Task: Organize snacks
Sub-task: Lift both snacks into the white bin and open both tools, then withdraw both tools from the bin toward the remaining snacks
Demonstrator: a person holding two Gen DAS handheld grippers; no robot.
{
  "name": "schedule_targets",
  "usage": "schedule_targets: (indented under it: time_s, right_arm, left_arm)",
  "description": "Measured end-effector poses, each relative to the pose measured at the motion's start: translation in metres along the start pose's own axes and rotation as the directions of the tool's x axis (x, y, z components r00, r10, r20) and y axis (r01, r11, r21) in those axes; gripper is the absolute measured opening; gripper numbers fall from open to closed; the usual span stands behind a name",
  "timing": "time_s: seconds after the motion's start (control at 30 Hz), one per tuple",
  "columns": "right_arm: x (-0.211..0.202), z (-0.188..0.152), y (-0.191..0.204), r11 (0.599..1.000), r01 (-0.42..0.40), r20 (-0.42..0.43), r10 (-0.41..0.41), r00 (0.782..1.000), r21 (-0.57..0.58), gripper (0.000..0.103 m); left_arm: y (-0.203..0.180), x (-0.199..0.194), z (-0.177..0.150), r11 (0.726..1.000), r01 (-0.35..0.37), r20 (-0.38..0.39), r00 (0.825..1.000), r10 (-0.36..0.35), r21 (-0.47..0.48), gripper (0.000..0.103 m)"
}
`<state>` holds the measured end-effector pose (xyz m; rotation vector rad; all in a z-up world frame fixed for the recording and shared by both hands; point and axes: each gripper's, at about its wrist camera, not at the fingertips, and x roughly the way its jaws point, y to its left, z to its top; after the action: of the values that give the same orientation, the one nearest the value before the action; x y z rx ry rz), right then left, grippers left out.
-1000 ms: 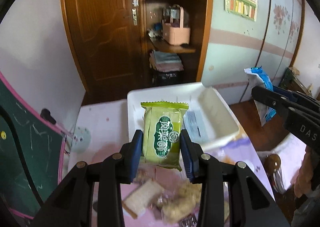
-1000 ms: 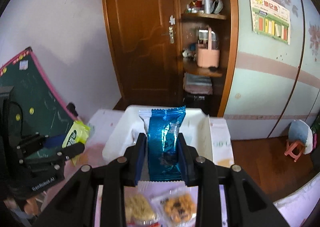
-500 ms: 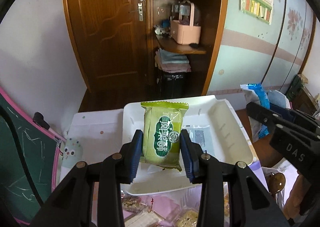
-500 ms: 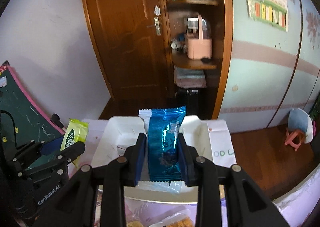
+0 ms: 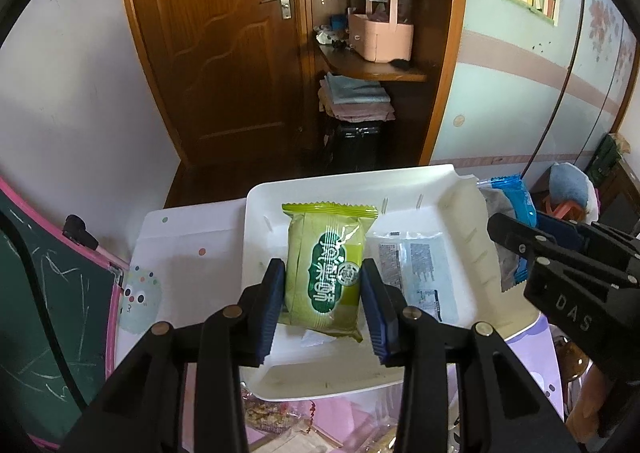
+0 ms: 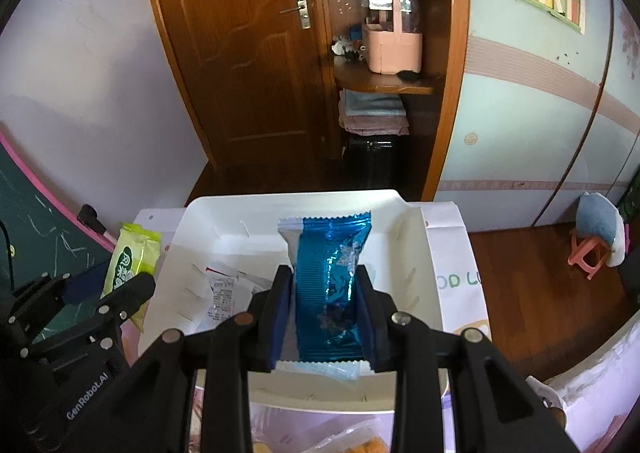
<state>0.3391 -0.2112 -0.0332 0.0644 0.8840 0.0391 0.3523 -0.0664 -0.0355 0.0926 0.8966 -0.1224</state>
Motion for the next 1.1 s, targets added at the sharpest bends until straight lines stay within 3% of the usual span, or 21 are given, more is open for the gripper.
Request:
schedule_targets:
  time_s: [0.07, 0.1, 0.13, 0.17, 0.33, 0.67, 1.1]
  right_arm:
    - [0.003, -0.002, 0.001, 1.0, 0.0, -0.002, 0.0, 1.0, 0.0, 0.031]
    - [0.004, -0.003, 0.003, 1.0, 0.004, -0.008, -0.004, 1.0, -0.001, 0.032]
    - [0.006, -0.004, 0.003, 1.0, 0.008, -0.013, -0.008, 1.0, -0.001, 0.033]
    - [0.008, -0.003, 0.002, 1.0, 0.01, -0.019, -0.01, 1.0, -0.001, 0.034]
    - [0.007, -0.008, 0.002, 1.0, 0.023, -0.015, -0.023, 1.0, -0.001, 0.044]
    - [-0.013, -0.013, 0.0, 1.0, 0.017, -0.023, -0.017, 1.0, 0.015, 0.044]
    - [-0.074, -0.038, 0.001, 1.0, 0.018, -0.007, -0.018, 1.0, -0.001, 0.044]
  left_arm:
    - [0.001, 0.001, -0.002, 1.0, -0.01, -0.001, 1.0, 0.01, 0.001, 0.058]
    - [0.001, 0.0, -0.003, 1.0, -0.016, 0.005, 1.0, 0.016, 0.0, 0.075]
    - [0.002, -0.002, -0.004, 1.0, -0.027, 0.019, 0.999, 0.027, -0.003, 0.085]
    - [0.002, -0.004, -0.005, 0.999, -0.034, 0.035, 0.999, 0.034, -0.006, 0.087]
    - [0.003, -0.006, -0.009, 1.0, -0.011, 0.011, 1.0, 0.011, 0.011, 0.087]
    - [0.014, -0.027, -0.015, 0.999, 0.008, 0.003, 1.0, -0.008, -0.037, 0.087]
    - [0.018, -0.101, -0.033, 1.0, -0.016, 0.063, 0.998, 0.017, -0.011, 0.088]
